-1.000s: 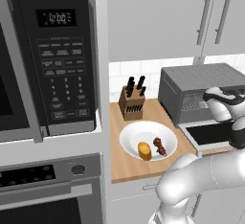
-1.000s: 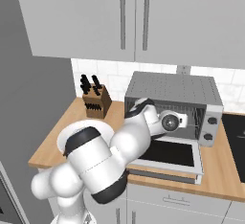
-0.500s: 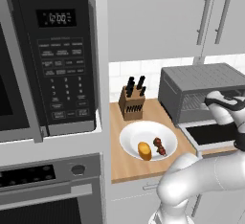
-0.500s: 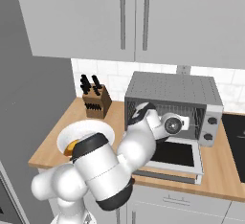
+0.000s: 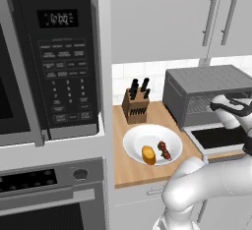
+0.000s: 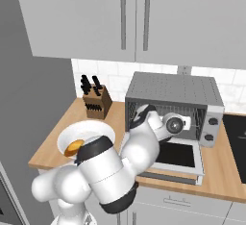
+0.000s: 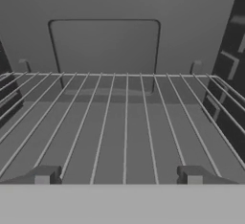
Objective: Pick up the kebab skewer and baguette bread, and place them inside the toaster oven. Close the toaster oven door and start by setting the timer.
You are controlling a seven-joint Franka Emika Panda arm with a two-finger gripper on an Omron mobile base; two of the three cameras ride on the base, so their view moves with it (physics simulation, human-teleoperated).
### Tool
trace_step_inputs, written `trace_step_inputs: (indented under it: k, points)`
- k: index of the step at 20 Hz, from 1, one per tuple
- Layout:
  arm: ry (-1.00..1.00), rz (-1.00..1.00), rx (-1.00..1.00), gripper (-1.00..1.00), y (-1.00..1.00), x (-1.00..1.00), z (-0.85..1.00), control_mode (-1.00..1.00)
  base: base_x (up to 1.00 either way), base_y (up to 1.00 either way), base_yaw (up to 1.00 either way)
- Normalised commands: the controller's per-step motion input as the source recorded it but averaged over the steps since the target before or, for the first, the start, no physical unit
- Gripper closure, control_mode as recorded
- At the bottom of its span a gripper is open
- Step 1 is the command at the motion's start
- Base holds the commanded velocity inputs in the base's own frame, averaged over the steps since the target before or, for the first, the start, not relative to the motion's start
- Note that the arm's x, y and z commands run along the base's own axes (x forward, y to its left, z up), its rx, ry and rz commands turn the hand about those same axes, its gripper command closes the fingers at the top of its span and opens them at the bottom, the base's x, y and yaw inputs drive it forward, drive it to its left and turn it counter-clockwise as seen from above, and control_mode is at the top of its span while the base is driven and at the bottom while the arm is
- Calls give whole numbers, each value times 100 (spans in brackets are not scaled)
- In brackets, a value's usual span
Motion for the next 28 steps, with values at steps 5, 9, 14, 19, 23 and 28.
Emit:
trace_step_inputs:
  k: [5, 9, 14, 19, 23, 28]
  points:
    - [0, 0, 0, -100, -1, -22, -60, -100, 0, 0, 0]
    - [0, 0, 0, -100, 0, -43, -79, -100, 0, 0, 0]
    - [0, 0, 0, -100, 0, -50, -83, -100, 0, 0, 0]
    - [1, 0, 0, -100, 0, -48, -89, -100, 0, 0, 0]
    - [6, 0, 0, -100, 0, -46, -90, -100, 0, 0, 0]
    - [8, 0, 0, -100, 0, -51, -83, -100, 0, 0, 0]
